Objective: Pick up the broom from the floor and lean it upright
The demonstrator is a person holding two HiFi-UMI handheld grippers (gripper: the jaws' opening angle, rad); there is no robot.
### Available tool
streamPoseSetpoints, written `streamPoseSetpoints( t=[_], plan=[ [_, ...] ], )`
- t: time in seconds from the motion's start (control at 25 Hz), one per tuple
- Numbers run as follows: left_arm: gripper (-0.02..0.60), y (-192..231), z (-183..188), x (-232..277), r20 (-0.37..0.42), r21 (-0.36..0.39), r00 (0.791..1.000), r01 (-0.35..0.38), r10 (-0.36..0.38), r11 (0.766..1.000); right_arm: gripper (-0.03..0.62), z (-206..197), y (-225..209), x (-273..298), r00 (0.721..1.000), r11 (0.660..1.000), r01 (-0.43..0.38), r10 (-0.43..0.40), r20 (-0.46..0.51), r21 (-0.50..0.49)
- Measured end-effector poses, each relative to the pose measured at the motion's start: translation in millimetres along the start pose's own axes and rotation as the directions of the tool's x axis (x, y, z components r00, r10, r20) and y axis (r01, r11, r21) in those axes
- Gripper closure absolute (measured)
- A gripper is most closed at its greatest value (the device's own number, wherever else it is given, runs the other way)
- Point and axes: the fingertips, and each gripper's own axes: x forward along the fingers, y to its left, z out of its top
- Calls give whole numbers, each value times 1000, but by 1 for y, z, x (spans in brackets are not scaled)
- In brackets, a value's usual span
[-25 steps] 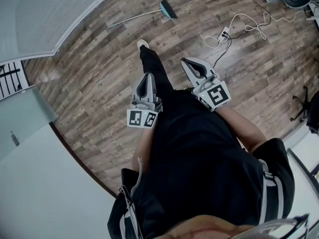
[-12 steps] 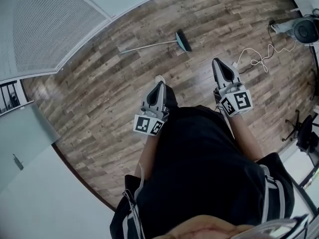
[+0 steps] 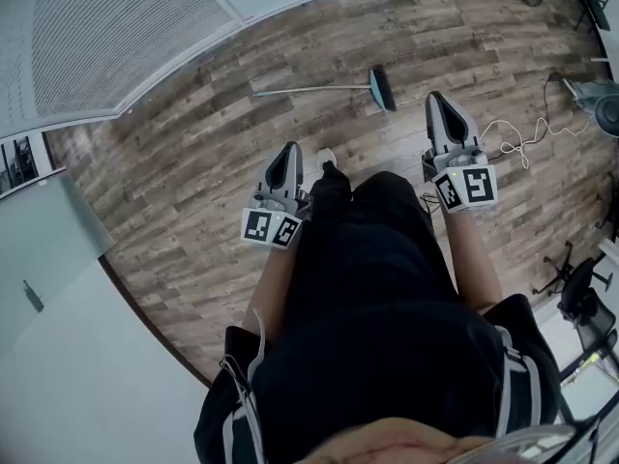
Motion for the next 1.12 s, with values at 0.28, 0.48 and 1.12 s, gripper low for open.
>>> streamPoseSetpoints(
  t=[0.28,0.48,1.12],
  plan=[
    [561,20,-9,11,-64,-9,989,-137,136,990,576,-28,-68,14,983,984,176,-174,-49,36],
    [561,23,15,14,49,-75,980,-189,193,979,576,-32,-48,40,996,997,-21,26,-82,69],
    [561,29,-12,60,75,71,956,-289,284,955,574,-132,29,114,844,908,-415,406,-350,53]
  ],
)
